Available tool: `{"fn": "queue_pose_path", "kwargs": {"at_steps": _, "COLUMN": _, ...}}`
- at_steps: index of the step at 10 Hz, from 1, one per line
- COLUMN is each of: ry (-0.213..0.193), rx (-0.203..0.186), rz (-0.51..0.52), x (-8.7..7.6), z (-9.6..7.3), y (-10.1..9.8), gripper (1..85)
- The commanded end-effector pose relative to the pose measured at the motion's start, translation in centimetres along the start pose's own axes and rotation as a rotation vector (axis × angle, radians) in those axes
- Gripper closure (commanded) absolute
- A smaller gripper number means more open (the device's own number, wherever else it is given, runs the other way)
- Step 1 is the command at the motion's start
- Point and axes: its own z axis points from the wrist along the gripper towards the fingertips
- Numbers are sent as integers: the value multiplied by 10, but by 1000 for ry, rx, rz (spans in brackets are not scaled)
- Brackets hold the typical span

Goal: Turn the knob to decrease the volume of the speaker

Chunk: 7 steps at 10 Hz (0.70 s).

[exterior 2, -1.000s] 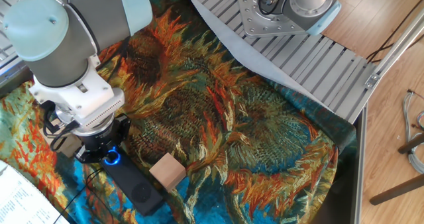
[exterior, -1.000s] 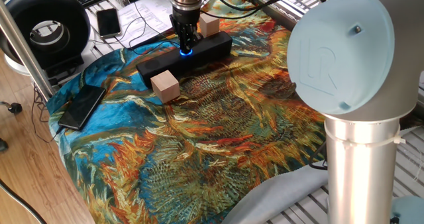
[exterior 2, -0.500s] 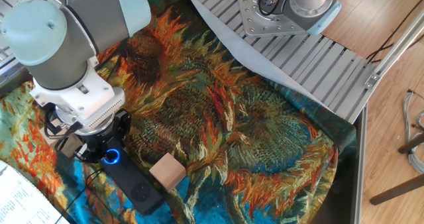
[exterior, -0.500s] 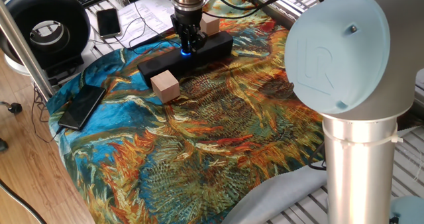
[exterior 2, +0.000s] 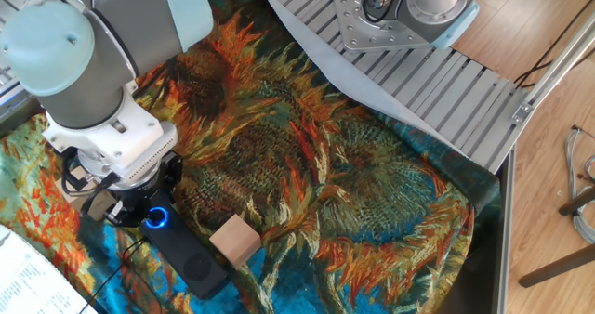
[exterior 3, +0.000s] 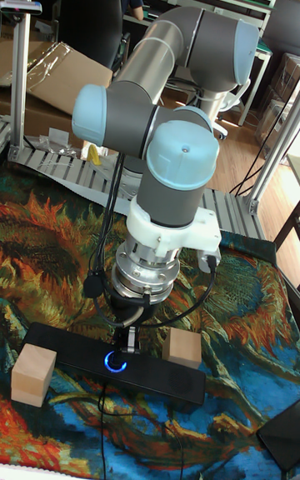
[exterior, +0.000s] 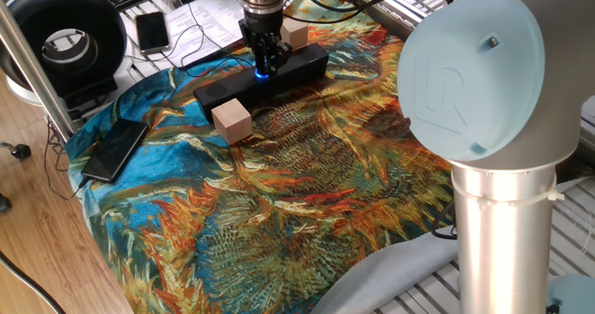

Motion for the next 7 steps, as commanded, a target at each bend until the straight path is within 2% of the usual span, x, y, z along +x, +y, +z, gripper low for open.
{"fn": "queue_pose_path", "kwargs": {"at_steps": 1, "ry": -18, "rx": 1, "rz": 10, "x": -3, "z": -2, "y": -1, "gripper": 450}}
{"fn": "queue_pose_path", "kwargs": {"at_steps": 7, "ry": -13, "rx": 4, "rz": -3, "x": 3, "z": 2, "y": -6, "gripper": 453}}
